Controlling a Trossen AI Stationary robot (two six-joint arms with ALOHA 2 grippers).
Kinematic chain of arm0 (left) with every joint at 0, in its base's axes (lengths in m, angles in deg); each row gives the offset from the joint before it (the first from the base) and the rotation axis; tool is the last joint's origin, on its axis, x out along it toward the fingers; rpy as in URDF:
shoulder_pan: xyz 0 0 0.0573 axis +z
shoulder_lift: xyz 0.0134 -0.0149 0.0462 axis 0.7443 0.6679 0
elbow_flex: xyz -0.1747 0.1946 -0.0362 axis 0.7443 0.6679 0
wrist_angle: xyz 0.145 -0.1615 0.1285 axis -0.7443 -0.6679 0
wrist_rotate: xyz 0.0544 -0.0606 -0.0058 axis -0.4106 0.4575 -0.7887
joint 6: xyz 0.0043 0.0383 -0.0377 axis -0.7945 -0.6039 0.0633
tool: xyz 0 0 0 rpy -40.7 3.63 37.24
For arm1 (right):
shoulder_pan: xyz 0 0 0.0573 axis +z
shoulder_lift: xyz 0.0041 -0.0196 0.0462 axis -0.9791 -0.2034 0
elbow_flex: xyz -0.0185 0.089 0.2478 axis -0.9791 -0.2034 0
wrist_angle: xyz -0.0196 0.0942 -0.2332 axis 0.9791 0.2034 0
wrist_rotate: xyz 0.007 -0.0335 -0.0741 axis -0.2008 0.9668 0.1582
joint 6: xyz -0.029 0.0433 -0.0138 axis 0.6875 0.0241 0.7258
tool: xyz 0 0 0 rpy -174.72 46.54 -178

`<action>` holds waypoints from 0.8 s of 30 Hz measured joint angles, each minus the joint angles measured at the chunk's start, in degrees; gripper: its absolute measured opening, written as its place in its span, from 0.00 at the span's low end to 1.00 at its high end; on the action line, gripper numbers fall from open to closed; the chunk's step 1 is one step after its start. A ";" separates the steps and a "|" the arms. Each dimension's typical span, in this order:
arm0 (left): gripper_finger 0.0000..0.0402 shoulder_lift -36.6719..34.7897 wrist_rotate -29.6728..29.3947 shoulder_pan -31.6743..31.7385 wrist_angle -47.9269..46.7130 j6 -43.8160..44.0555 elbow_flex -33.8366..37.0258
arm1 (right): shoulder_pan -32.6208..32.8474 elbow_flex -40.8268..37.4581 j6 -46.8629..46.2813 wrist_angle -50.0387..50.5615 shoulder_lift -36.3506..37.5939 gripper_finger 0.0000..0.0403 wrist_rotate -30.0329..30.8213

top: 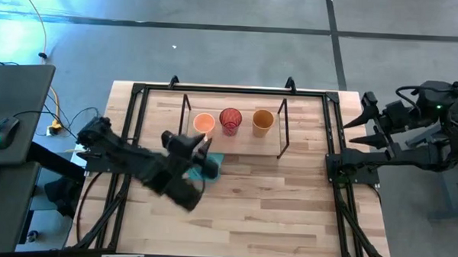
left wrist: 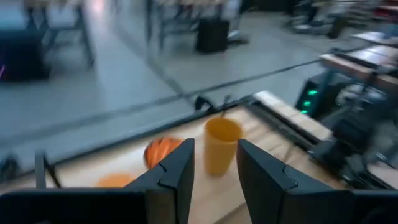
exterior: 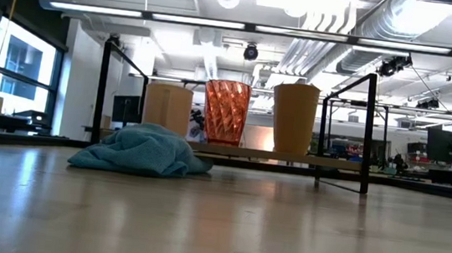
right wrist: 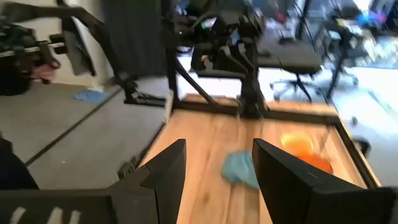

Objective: Stack small to large cups/mugs on shelf
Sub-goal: Return to Home Position

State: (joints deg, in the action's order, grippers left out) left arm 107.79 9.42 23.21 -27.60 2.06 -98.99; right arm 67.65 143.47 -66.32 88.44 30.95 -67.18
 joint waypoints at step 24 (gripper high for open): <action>0.27 -0.99 -15.33 -24.83 -7.50 -18.33 -8.73 | 0.00 -9.32 -0.91 -19.91 0.00 0.44 -6.32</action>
State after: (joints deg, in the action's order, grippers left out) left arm 106.80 -5.91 -1.62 -35.10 -16.26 -107.71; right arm 67.65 134.15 -67.24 68.53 30.96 -73.49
